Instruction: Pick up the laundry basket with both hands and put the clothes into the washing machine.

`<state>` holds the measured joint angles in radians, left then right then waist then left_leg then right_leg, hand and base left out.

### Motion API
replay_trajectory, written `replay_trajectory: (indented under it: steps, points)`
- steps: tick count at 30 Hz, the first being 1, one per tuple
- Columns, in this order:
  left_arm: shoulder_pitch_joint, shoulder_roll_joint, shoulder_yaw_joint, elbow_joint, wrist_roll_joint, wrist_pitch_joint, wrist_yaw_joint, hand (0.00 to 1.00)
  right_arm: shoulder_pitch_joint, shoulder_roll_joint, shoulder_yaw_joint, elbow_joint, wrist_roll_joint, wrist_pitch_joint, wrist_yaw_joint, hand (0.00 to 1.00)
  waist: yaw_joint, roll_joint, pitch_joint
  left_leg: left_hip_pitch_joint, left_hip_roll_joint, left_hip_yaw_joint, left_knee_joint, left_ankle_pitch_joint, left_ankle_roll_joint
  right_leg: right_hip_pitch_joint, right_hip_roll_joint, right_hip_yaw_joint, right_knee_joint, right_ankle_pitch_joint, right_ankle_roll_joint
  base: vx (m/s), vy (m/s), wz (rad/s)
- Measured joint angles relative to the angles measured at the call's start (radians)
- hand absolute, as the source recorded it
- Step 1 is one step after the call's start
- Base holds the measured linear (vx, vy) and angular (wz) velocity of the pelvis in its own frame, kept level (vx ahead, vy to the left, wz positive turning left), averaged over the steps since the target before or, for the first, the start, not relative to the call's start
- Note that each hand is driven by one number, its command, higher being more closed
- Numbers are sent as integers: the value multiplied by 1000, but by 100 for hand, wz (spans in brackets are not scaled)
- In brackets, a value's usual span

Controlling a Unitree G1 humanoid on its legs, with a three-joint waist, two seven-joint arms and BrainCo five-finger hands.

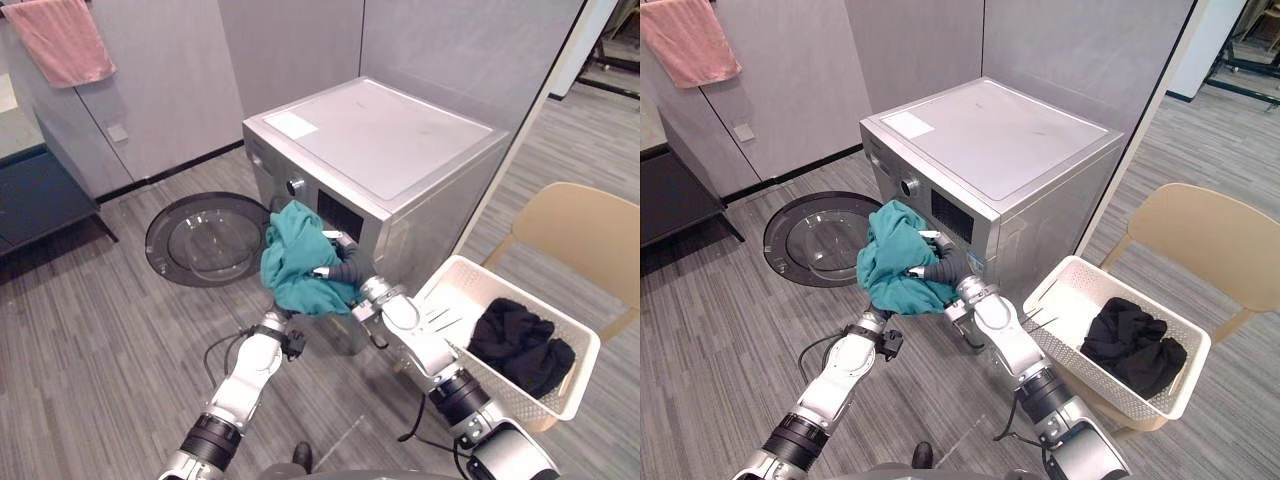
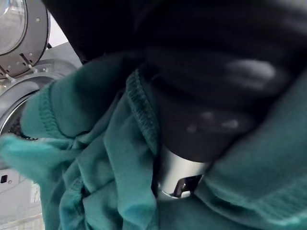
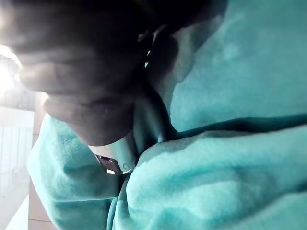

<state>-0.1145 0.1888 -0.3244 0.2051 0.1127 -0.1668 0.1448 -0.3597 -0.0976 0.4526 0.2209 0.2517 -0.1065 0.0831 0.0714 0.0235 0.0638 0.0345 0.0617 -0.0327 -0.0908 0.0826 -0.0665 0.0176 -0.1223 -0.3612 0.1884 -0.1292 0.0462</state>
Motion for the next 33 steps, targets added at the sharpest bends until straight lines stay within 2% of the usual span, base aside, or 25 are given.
replay_trajectory:
  steps: [1,5,12,17,21,26,31,33]
  points:
    - [0,-3,0,2,0,5,7,100,9,4,0,0,12,0,5,0,0,0,-2,0,2,0,0,1,-1,-1,1,0,1,-1,-2,7,-43,-1]
    - [13,-13,8,5,-1,10,16,100,65,13,-4,0,35,-6,13,0,-2,0,-3,5,10,-1,-1,3,-4,-7,6,4,22,-13,-13,11,-41,-3]
    - [74,-60,99,26,-8,17,33,100,188,15,-47,0,4,-6,20,0,-3,-13,-11,10,11,-1,-3,2,-5,-25,0,9,70,-46,-14,31,-36,0]
    - [109,-89,189,17,-42,17,46,100,251,32,-181,-6,-105,-3,-16,0,-2,-30,-22,5,10,5,-4,0,-8,-36,-5,16,92,-65,-10,27,-21,-1]
    - [154,-108,295,-41,-43,17,60,100,275,29,-309,-84,-170,-4,-57,0,-5,-34,-24,10,8,8,-4,1,-8,-41,-2,20,88,-61,-16,65,-17,-4]
    - [191,-112,370,-61,-68,17,73,100,322,20,-431,-129,-225,-5,-67,0,-7,-35,-26,9,8,7,-4,1,-8,-40,-1,19,84,-61,-17,37,-13,0]
    - [255,-114,417,-57,-84,18,71,100,433,7,-515,-113,-264,-1,-66,0,-8,-35,-26,-1,11,7,-4,0,-8,-41,0,18,76,-59,-15,27,-11,1]
    - [288,-113,435,-32,-86,22,50,100,465,2,-551,-4,-280,6,-65,0,-12,-33,-27,-11,14,5,-5,0,-8,-41,6,17,60,-56,-12,0,0,0]
